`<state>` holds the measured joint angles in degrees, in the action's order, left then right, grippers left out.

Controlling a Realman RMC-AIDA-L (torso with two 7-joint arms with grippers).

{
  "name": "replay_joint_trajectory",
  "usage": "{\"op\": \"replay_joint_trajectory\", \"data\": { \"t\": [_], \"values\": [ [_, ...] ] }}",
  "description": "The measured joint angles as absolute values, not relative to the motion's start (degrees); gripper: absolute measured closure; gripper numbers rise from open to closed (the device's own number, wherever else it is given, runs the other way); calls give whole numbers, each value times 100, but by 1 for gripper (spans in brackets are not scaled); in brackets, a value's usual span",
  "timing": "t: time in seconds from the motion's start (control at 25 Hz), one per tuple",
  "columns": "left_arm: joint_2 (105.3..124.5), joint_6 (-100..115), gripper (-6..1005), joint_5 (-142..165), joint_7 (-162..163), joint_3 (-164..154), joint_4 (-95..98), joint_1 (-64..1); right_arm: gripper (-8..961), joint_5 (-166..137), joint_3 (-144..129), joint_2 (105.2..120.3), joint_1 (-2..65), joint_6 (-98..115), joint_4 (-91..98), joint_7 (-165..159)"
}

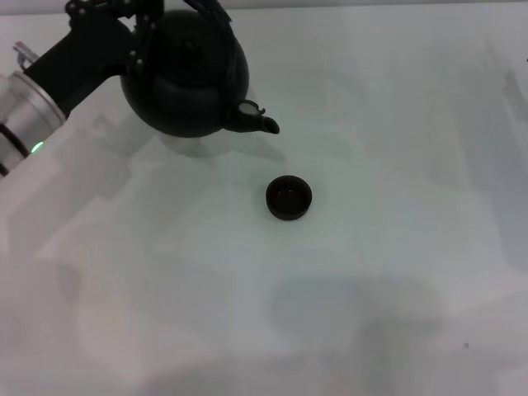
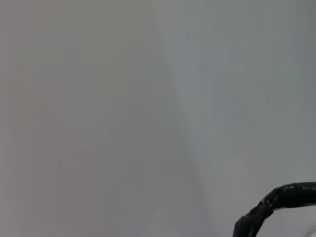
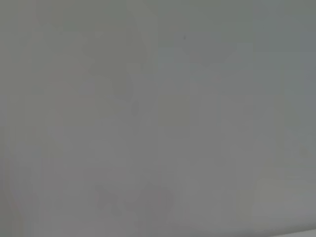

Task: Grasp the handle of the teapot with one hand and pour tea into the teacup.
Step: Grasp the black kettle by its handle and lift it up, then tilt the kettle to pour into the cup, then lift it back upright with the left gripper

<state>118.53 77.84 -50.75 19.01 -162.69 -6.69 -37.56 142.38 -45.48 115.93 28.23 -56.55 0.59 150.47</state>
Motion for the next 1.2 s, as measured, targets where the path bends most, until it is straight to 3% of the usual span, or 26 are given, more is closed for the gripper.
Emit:
{"op": "replay_joint_trajectory", "data": {
  "t": [1.2],
  "values": [
    [11901,7648,886,-4889,1104,-16286,-545,-3604,98,14274,-3872,11553,2831,-5263,241,14957]
  ]
}}
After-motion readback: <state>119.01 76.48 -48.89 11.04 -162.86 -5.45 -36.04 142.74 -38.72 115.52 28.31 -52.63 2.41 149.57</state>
